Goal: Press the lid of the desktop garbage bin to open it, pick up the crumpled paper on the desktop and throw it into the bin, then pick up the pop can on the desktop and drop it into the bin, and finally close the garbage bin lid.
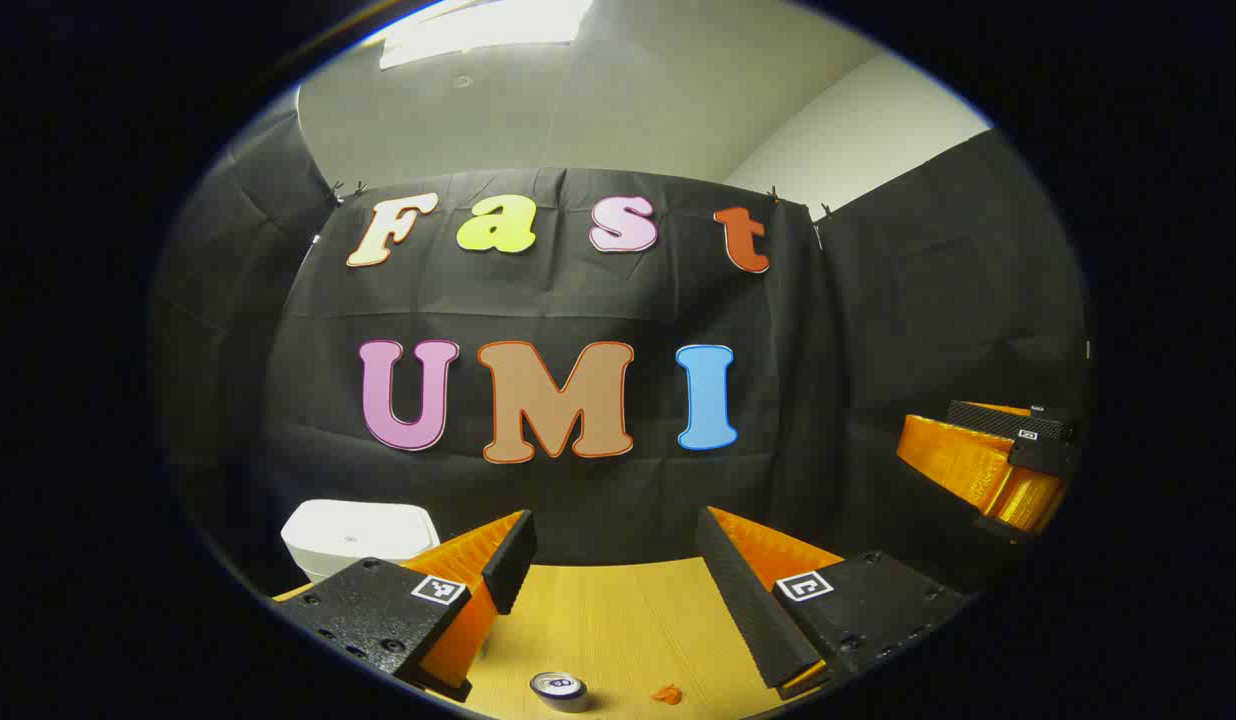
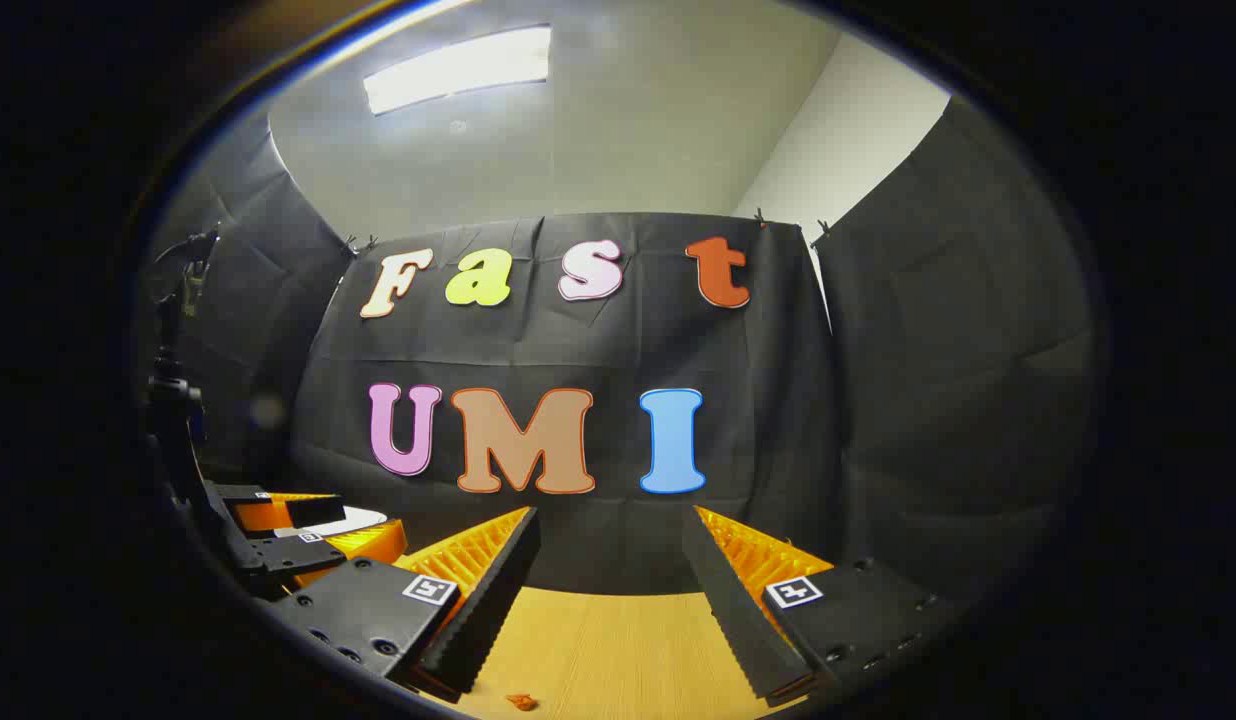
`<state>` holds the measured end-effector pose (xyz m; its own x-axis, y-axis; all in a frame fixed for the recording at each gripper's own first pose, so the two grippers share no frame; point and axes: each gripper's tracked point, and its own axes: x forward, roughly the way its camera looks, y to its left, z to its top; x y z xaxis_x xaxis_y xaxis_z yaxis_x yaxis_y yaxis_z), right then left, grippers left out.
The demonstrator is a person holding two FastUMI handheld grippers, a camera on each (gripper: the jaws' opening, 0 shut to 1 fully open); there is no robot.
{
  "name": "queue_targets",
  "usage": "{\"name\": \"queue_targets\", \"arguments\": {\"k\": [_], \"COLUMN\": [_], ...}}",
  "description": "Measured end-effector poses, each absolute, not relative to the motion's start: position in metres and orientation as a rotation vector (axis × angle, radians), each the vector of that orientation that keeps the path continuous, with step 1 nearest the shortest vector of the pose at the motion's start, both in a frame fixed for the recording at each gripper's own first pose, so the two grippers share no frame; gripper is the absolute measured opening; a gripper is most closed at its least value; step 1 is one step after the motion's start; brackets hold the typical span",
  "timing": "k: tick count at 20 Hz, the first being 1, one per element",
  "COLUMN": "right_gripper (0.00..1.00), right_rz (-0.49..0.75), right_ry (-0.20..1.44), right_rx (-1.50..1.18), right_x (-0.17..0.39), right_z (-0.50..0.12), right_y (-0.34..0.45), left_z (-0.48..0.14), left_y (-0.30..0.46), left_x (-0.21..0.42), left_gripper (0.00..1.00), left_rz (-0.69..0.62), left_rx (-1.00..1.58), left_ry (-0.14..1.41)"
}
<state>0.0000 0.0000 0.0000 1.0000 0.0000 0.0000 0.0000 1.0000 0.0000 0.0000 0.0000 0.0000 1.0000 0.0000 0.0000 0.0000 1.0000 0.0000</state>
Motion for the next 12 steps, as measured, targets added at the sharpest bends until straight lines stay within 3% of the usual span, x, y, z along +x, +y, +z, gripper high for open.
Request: {"name": "queue_targets", "arguments": {"k": [12], "right_gripper": [0.96], "right_rz": [-0.006], "right_ry": [0.016], "right_rx": [0.07], "right_x": [0.01], "right_z": [-0.007], "right_y": [-0.014], "left_z": [0.011], "left_y": [0.013], "left_x": [-0.004], "left_gripper": [0.95], "left_rz": [0.055], "left_rx": [0.04], "left_ry": [-0.039]}}
